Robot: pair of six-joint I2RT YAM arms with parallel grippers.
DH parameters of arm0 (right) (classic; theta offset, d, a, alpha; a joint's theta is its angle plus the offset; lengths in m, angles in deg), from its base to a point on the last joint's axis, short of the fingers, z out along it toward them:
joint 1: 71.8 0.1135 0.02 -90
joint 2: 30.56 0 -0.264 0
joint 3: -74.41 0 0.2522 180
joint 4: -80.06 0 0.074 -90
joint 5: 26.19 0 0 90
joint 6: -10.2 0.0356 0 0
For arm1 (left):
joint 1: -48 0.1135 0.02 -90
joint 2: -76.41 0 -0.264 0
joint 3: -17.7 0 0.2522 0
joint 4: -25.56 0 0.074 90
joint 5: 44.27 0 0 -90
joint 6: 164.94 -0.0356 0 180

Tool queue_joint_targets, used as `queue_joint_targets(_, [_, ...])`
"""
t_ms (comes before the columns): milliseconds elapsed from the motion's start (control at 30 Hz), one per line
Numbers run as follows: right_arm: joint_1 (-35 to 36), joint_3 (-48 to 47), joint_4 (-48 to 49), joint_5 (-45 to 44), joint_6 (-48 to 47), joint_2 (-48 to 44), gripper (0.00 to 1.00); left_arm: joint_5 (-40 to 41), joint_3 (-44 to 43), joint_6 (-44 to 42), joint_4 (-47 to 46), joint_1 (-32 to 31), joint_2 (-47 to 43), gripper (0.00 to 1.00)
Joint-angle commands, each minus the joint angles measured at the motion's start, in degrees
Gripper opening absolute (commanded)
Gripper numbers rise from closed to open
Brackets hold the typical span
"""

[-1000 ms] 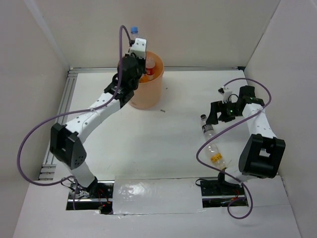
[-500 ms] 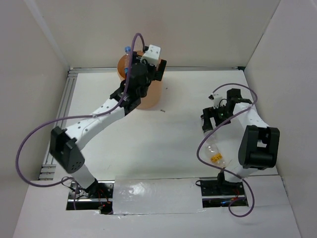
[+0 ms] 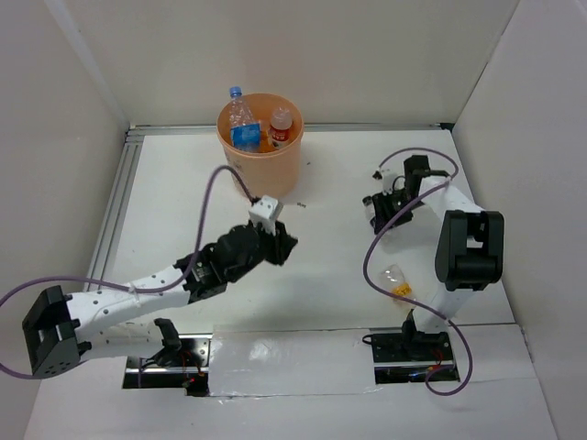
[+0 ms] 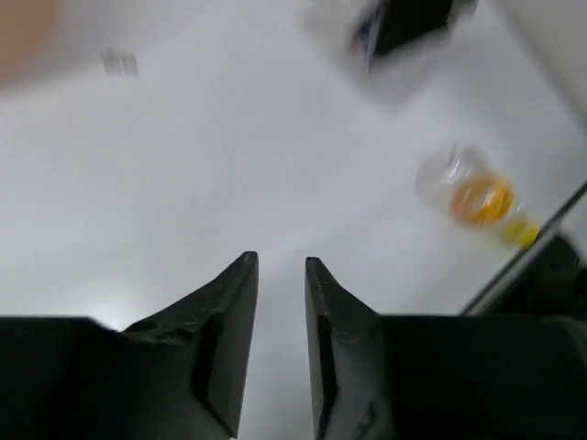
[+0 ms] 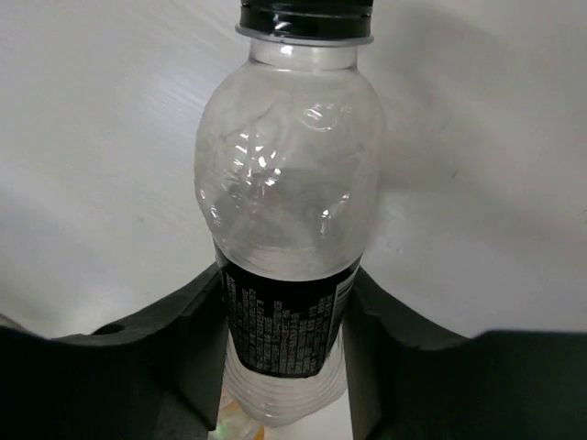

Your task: Put the plastic bottles in the bin

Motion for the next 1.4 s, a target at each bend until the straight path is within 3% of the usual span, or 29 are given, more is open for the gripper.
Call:
queue_joint_targets(0, [2.17,-12.69,-3.79,7.21,-5.37,-0.63,0.10,-3.53,6.00,18.19,-2.74,-1.74,-2.11,0.40])
queue_joint_targets(33, [3.39,-20.12,-4.59,10.88,-6.07,-0.63,0.08,-4.49,8.27,19.81,-3.89,-2.35,-2.11,0.47])
queue_joint_targets(67, [4.36,-24.03,-4.59,12.31,-6.08,0.15,0.08,-5.28,9.25,21.74,-5.81,-2.35,-2.72,0.60])
queue_joint_targets(200, [10.07,-43.46,-1.62,17.32,-5.04,4.10,0.07,-7.75,11.81,30.61,-12.57,-2.35,-1.51,0.76])
queue_joint_targets(300, [16.21,-56.37,9.07,19.96,0.65,9.63,0.07,-11.60,11.82,35.98,-16.27,-2.35,3.22,0.79])
queue_joint_targets(400, [20.09,-61.14,15.95,21.02,3.92,13.50,0.07,-12.76,10.06,35.99,-17.08,-2.97,5.69,0.79])
queue_joint_targets(500, [25.10,-68.34,21.59,17.87,9.10,20.79,0.21,-13.38,8.30,34.42,-15.59,-2.97,6.85,0.81])
queue_joint_targets(600, [27.83,-76.43,23.27,14.71,13.76,28.79,0.65,-13.38,6.28,31.96,-13.40,-3.50,7.38,0.82])
queue_joint_targets(667, [28.36,-78.55,23.79,12.95,14.31,31.00,0.77,-12.68,5.67,30.90,-11.82,-3.50,6.68,0.83])
queue_joint_targets(700, [28.36,-78.56,23.80,12.24,15.01,31.01,0.92,-12.68,5.66,30.03,-10.76,-3.50,6.68,0.83])
queue_joint_targets(800, [27.14,-78.04,20.99,12.24,13.96,28.22,0.96,-9.96,5.66,28.09,-8.65,-3.50,3.79,0.86])
queue_joint_targets(967, [21.17,-65.76,15.90,16.10,9.40,16.09,0.97,-8.02,7.67,24.32,-5.40,-1.66,-0.44,0.88])
queue_joint_targets(1033, [17.83,-62.93,5.99,18.73,4.32,9.85,0.92,-7.32,7.68,22.91,-3.91,-0.95,-1.84,0.88])
queue_joint_targets(1133, [11.59,-50.65,-7.87,22.52,-9.73,-0.40,0.57,-6.35,7.68,19.65,-0.48,0.19,-4.83,0.88])
queue_joint_targets(1233, [8.86,-31.86,-17.39,16.48,-23.02,-10.95,0.00,-5.12,9.60,18.24,1.02,0.98,-8.35,0.89])
queue_joint_targets(1300, [8.15,-21.83,-19.09,11.82,-25.41,-15.55,0.02,-5.12,10.31,17.45,1.02,1.69,-9.84,0.89])
queue_joint_targets(1367, [8.15,-9.86,-19.71,5.40,-24.37,-20.57,0.32,-6.43,10.84,16.93,2.51,3.09,-11.16,0.89])
